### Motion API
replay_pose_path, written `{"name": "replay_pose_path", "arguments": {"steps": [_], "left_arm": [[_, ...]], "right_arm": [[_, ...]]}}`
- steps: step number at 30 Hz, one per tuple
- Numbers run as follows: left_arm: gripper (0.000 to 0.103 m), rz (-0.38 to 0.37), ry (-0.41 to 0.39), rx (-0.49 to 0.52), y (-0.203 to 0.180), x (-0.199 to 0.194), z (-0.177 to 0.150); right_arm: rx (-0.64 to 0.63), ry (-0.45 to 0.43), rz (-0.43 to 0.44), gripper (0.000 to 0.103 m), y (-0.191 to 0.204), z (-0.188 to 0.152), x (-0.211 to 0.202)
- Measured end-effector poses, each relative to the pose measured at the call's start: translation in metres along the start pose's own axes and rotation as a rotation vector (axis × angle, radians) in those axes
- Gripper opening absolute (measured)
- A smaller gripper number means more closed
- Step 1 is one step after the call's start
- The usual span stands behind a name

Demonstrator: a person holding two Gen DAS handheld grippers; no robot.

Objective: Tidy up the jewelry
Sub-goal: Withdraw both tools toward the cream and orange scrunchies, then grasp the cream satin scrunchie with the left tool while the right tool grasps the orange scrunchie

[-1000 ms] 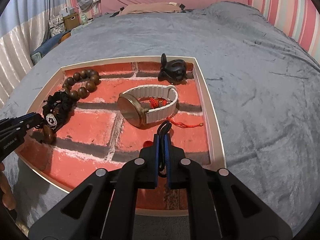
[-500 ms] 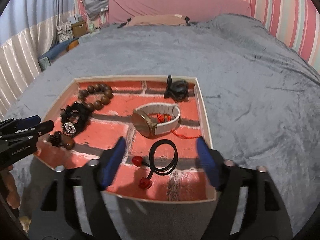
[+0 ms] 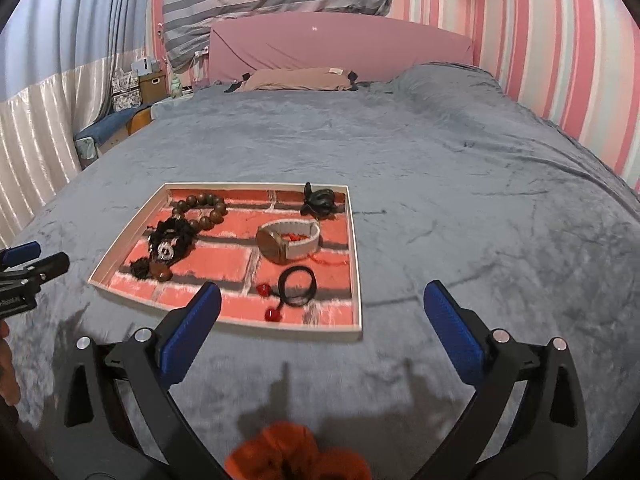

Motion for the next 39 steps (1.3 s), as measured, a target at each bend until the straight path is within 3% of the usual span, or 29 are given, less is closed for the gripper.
{"name": "replay_pose_path", "arguments": {"steps": [9, 19, 28, 39], "left_arm": [[0.086, -0.037, 0.007, -0.038, 0.019, -0.042, -0.056], [0.086, -0.046, 0.074, -0.04, 0.025, -0.049, -0.129], [0.086, -0.032, 0.048, 0.003, 0.019, -0.051, -0.14], [0.086, -0.024, 0.042, 0.042, 0.014, -0.043, -0.152]], "right_arm": [[0.021, 0.03, -0.052, 0.099, -0.006, -0.056, -0.026], [0.1, 0.027, -0.055, 0.099, -0.014, -0.105, -0.041], [0.039, 0.06, -0.088, 0.099, -0.003, -0.133, -0.034], [0.098, 0.102, -0.048, 0.098, -0.014, -0.141, -0.021]]}}
Point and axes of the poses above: each gripper's, at about its wrist camera, not at the fingertips, and x roughly the way its jaws point, y to its left, z to its top, the point moved 1 cm from there along x, roughly the way its jaws point, and after that the axes turned 4 degrees about -x, right-handed, at the moved point
